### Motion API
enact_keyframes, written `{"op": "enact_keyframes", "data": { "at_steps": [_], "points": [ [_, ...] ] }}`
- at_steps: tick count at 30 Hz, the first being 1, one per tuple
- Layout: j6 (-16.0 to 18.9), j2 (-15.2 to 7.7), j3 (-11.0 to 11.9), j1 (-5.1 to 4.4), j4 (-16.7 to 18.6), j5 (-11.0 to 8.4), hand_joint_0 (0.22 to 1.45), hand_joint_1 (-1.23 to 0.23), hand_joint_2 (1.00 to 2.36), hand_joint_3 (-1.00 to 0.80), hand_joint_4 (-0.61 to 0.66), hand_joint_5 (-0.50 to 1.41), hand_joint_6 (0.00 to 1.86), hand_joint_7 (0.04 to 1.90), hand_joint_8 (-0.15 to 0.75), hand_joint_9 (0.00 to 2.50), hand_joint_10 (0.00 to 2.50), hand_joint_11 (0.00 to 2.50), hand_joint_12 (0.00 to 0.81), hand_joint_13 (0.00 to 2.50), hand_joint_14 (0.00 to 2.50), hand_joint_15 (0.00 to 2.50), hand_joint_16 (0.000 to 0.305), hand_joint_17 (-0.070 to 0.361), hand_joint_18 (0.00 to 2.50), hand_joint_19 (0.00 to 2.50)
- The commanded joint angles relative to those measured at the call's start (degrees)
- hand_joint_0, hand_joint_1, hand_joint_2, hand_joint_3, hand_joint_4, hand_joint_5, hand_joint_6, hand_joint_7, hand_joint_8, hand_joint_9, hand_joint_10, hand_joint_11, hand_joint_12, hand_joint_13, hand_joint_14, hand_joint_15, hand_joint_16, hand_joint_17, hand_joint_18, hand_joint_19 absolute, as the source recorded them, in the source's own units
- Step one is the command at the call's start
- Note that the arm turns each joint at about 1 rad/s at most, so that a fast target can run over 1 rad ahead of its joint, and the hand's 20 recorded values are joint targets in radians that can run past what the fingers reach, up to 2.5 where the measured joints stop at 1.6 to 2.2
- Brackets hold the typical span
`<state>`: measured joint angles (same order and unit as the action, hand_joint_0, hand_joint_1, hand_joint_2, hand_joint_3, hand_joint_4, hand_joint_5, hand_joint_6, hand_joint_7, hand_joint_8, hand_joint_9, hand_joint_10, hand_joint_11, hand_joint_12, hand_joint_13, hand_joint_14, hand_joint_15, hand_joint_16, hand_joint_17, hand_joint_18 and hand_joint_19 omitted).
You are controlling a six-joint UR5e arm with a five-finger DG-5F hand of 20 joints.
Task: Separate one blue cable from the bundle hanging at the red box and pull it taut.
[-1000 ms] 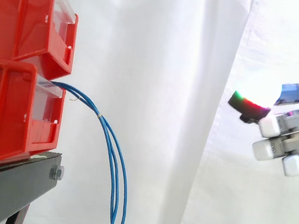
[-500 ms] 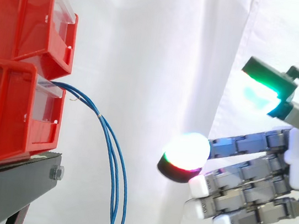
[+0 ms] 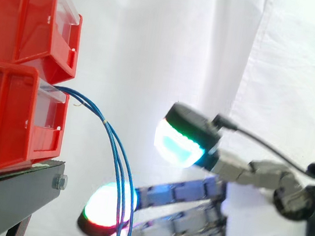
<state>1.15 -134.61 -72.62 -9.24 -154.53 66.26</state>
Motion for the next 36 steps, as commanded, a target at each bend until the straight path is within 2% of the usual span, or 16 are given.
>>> {"op": "enact_keyframes", "data": {
  "at_steps": [1,5,7,8,10,14,21,25,32,36],
  "points": [
    [1.4,-2.8,2.1,0.1,0.7,0.8,0.52,-0.61,1.0,-0.5,0.21,-0.19,0.5,0.9,0.307,0.7,0.01,0.46,0.324,0.65,0.01,0.31,0.038,0.086,0.58,0.43],
    [1.2,-2.8,2.1,0.01,3.9,2.47,0.52,-0.61,1.0,-0.5,0.22,-0.18,0.5,0.93,0.303,0.7,0.01,0.47,0.328,0.67,0.01,0.33,0.038,0.086,0.59,0.45],
    [1.1,-2.8,2.1,0.01,4.1,2.91,0.53,-0.61,1.0,-0.5,0.22,-0.18,0.5,0.94,0.305,0.7,0.02,0.47,0.33,0.68,0.01,0.34,0.038,0.086,0.6,0.46],
    [1.1,-2.8,2.1,0.01,4.5,4.41,0.52,-0.61,1.0,-0.5,0.22,-0.18,0.5,0.94,0.305,0.7,0.01,0.48,0.331,0.68,0.01,0.33,0.039,0.087,0.61,0.46],
    [1.2,-2.8,2.1,0.01,4.4,4.93,0.53,-0.61,1.0,-0.5,0.22,-0.18,0.5,0.95,0.305,0.71,0.02,0.48,0.33,0.68,0.01,0.34,0.039,0.087,0.61,0.46],
    [1.1,-2.8,2.0,-0.34,4.7,5.02,0.53,-0.61,1.0,-0.5,0.22,-0.18,0.5,0.96,0.303,0.71,0.01,0.48,0.328,0.69,0.01,0.35,0.038,0.086,0.62,0.47],
    [1.2,-2.8,2.1,-0.34,4.8,5.37,0.53,-0.61,1.0,-0.5,0.23,-0.17,0.5,1.01,0.302,0.73,0.02,0.51,0.327,0.71,0.01,0.37,0.038,0.086,0.63,0.48],
    [1.3,-2.8,2.1,-0.43,4.9,6.95,0.53,-0.61,1.0,-0.5,0.23,-0.16,0.5,1.02,0.302,0.73,0.02,0.5,0.327,0.72,0.01,0.37,0.038,0.086,0.64,0.49],
    [1.3,-2.7,2.2,-0.43,5.0,7.22,0.55,-0.63,1.0,-0.49,0.23,-0.16,0.5,1.07,0.298,0.74,0.02,0.53,0.325,0.74,0.01,0.4,0.037,0.084,0.65,0.51],
    [1.3,-2.7,3.4,-0.52,4.9,7.22,0.55,-0.64,1.0,-0.48,0.22,-0.15,0.5,1.08,0.295,0.75,0.02,0.53,0.325,0.75,0.01,0.41,0.037,0.084,0.65,0.51]
  ]
}}
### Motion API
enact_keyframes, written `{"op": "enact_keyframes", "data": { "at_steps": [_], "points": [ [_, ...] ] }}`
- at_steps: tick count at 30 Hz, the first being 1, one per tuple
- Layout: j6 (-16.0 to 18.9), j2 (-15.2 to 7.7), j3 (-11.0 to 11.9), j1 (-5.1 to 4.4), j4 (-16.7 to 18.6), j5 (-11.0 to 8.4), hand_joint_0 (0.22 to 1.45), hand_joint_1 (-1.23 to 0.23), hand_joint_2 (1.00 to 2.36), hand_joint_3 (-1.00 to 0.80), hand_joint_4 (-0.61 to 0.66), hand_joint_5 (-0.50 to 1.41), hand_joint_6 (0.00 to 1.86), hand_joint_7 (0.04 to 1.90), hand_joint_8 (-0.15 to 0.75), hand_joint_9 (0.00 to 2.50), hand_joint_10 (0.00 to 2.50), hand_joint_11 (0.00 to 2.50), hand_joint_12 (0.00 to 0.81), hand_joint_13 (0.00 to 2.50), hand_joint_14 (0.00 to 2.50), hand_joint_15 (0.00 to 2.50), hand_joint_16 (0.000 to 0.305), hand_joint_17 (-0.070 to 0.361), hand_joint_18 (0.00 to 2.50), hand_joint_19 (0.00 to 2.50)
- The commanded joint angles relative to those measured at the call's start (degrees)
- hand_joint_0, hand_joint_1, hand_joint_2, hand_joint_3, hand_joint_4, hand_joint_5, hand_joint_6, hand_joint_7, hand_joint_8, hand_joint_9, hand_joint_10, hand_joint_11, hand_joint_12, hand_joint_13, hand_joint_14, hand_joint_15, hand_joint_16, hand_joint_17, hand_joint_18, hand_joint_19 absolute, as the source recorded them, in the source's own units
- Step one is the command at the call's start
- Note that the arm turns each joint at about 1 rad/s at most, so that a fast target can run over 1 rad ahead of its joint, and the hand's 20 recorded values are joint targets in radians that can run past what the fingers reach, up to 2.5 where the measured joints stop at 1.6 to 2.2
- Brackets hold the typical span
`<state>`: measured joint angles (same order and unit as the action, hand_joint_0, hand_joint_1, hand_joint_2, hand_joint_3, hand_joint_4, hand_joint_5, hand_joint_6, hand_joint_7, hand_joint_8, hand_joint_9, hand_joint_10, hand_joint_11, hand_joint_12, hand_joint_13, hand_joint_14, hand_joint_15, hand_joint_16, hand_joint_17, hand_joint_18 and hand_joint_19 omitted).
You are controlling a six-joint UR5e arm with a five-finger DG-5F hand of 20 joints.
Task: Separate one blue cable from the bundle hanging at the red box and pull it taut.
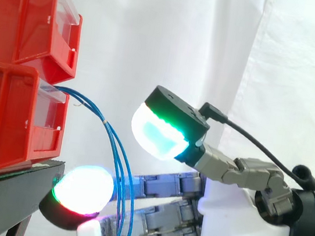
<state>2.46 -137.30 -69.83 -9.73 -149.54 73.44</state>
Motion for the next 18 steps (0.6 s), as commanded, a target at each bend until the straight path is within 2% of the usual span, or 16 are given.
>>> {"op": "enact_keyframes", "data": {
  "at_steps": [1,10,18],
  "points": [
    [0.0,0.0,0.8,-0.03,-0.1,0.04,0.55,-0.64,1.0,-0.48,0.22,-0.15,0.5,1.08,0.295,0.75,0.02,0.53,0.325,0.75,0.02,0.41,0.037,0.084,0.66,0.51],
    [0.0,0.0,1.4,0.59,-0.2,1.18,0.56,-0.64,1.0,-0.47,0.22,-0.15,0.5,1.11,0.297,0.76,0.02,0.55,0.325,0.76,0.02,0.43,0.037,0.084,0.67,0.53],
    [0.1,0.1,2.1,1.03,-1.0,1.18,0.56,-0.64,1.0,-0.47,0.21,-0.15,0.5,1.12,0.296,0.76,0.02,0.56,0.324,0.77,0.02,0.43,0.037,0.084,0.67,0.53]
  ]
}}
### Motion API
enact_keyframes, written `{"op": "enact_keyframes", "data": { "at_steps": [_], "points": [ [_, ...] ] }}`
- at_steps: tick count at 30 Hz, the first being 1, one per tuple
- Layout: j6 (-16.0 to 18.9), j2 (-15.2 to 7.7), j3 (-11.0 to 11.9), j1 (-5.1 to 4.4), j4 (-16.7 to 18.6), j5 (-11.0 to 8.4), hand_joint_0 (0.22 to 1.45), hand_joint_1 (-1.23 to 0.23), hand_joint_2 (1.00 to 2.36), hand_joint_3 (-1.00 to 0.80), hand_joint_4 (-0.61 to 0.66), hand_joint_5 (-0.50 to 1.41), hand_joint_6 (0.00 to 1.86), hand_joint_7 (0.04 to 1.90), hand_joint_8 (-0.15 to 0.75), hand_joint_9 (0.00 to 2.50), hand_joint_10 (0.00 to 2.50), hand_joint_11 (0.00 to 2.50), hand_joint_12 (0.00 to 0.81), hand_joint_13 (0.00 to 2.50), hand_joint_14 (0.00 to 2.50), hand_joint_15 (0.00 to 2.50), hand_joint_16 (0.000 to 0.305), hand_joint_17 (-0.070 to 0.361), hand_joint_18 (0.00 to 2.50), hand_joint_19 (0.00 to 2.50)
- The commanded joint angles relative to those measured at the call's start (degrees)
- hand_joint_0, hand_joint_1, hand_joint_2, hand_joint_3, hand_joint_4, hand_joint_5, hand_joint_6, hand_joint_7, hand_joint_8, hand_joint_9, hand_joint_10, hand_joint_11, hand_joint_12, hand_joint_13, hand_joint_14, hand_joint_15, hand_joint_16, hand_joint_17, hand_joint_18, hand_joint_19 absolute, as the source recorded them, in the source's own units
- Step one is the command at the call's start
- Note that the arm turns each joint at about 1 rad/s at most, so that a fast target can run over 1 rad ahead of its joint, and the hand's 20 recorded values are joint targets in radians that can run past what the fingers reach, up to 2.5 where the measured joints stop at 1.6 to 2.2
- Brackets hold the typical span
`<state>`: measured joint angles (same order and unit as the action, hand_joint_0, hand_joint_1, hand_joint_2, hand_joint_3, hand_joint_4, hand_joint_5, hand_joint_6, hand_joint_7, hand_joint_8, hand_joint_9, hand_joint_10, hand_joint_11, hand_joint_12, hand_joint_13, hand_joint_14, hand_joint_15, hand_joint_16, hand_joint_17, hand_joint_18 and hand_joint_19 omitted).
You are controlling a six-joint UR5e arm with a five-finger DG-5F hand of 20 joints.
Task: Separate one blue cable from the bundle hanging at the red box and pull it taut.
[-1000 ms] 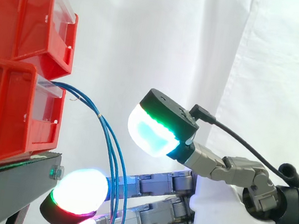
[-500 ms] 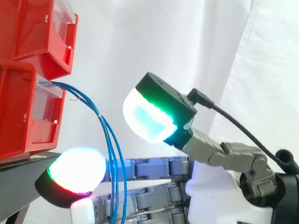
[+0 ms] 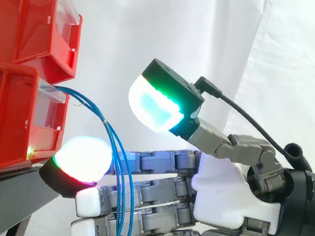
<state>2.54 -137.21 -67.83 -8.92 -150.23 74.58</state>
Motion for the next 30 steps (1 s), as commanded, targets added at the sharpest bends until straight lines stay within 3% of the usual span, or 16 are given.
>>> {"op": "enact_keyframes", "data": {
  "at_steps": [1,10,19,30],
  "points": [
    [0.1,0.0,0.2,0.3,-0.4,0.04,0.56,-0.64,1.0,-0.47,0.21,-0.15,0.5,1.12,0.295,0.76,0.02,0.56,0.326,0.77,0.02,0.43,0.037,0.084,0.67,0.53],
    [0.1,0.1,0.7,0.74,-2.1,-0.04,0.56,-0.64,1.0,-0.46,0.21,-0.14,0.5,1.15,0.296,0.77,0.02,0.56,0.325,0.78,0.02,0.44,0.037,0.084,0.68,0.53],
    [-0.8,1.3,1.3,0.83,-6.0,-0.22,0.57,-0.66,1.01,-0.44,0.19,-0.14,0.5,1.19,0.297,0.77,0.02,0.57,0.327,0.78,0.02,0.45,0.037,0.083,0.69,0.54],
    [-0.9,1.8,1.3,0.66,-6.7,-0.22,0.58,-0.69,1.01,-0.37,0.16,-0.13,0.5,1.44,0.291,0.78,0.02,0.59,0.325,0.79,0.02,0.45,0.037,0.083,0.7,0.55]
  ]
}}
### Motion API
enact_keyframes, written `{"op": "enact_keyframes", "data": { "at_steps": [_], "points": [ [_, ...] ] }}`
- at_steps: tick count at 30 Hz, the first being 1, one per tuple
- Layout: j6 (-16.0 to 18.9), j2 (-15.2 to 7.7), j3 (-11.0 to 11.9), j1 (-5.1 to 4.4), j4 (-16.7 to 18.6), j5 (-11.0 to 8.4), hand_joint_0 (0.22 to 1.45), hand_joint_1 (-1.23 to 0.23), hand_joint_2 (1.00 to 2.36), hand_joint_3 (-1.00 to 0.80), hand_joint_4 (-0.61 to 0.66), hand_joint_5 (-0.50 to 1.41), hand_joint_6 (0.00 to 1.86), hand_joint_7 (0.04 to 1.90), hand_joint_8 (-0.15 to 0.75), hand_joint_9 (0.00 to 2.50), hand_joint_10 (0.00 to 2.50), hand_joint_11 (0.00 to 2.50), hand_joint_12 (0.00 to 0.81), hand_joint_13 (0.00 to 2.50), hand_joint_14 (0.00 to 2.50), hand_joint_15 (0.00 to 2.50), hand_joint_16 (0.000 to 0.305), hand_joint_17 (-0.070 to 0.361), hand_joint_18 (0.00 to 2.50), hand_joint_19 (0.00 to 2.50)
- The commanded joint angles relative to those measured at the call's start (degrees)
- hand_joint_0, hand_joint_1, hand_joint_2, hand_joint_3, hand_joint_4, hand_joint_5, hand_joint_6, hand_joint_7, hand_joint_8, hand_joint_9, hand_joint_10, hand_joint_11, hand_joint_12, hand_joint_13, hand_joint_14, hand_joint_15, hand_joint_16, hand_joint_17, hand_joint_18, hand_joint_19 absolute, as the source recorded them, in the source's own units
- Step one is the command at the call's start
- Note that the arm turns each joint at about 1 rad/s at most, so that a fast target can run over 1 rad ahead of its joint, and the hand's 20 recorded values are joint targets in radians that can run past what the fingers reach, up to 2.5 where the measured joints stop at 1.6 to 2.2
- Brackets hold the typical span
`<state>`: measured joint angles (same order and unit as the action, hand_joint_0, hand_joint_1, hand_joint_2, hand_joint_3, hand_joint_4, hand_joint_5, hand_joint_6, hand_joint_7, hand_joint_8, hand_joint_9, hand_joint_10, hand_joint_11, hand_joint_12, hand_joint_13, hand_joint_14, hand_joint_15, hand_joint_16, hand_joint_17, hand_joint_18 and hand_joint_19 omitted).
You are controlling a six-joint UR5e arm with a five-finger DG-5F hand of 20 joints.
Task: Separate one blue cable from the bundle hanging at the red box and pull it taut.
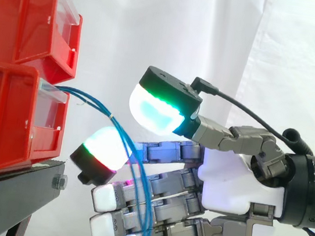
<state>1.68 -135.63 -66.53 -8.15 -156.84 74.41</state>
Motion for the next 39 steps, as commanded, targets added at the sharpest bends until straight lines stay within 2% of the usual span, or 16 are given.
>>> {"op": "enact_keyframes", "data": {
  "at_steps": [1,18,26,28,30,32,39],
  "points": [
    [0.0,0.2,0.0,-0.2,0.0,-0.06,0.58,-0.69,1.01,-0.37,0.15,-0.13,0.5,1.45,0.291,0.78,0.02,0.59,0.325,0.79,0.02,0.46,0.037,0.083,0.7,0.55],
    [-0.1,1.0,0.1,-0.55,-0.7,-0.32,0.59,-0.64,1.01,-0.39,0.16,-0.16,0.63,1.35,0.291,0.8,0.02,0.63,0.328,0.82,0.02,0.47,0.037,0.083,0.73,0.57],
    [-0.2,2.0,0.1,-0.73,-3.6,-0.32,0.61,-0.7,1.01,-0.33,0.16,-0.18,0.72,1.28,0.291,0.8,0.02,0.66,0.328,0.82,0.02,0.47,0.037,0.083,0.74,0.57],
    [-0.1,2.1,0.0,-0.73,-4.1,-0.32,0.62,-0.72,1.02,-0.3,0.15,-0.19,0.75,1.27,0.29,0.81,0.02,0.69,0.328,0.83,0.02,0.47,0.037,0.083,0.74,0.56],
    [-0.1,2.0,0.1,-0.73,-4.1,-0.32,0.61,-0.72,1.02,-0.25,0.14,-0.2,0.78,1.25,0.294,0.88,0.02,0.92,0.33,0.86,0.02,0.54,0.037,0.083,0.75,0.57],
    [0.0,2.0,0.1,-0.82,-4.1,-0.41,0.62,-0.72,1.02,-0.24,0.14,-0.21,0.79,1.23,0.295,0.89,0.02,0.99,0.331,0.86,0.02,0.56,0.037,0.083,0.76,0.57],
    [0.7,2.0,0.1,-0.82,-4.1,-0.41,0.63,-0.73,1.02,-0.26,0.15,-0.21,0.81,1.2,0.295,0.88,0.02,1.03,0.337,0.87,0.02,0.57,0.037,0.084,0.76,0.57]
  ]
}}
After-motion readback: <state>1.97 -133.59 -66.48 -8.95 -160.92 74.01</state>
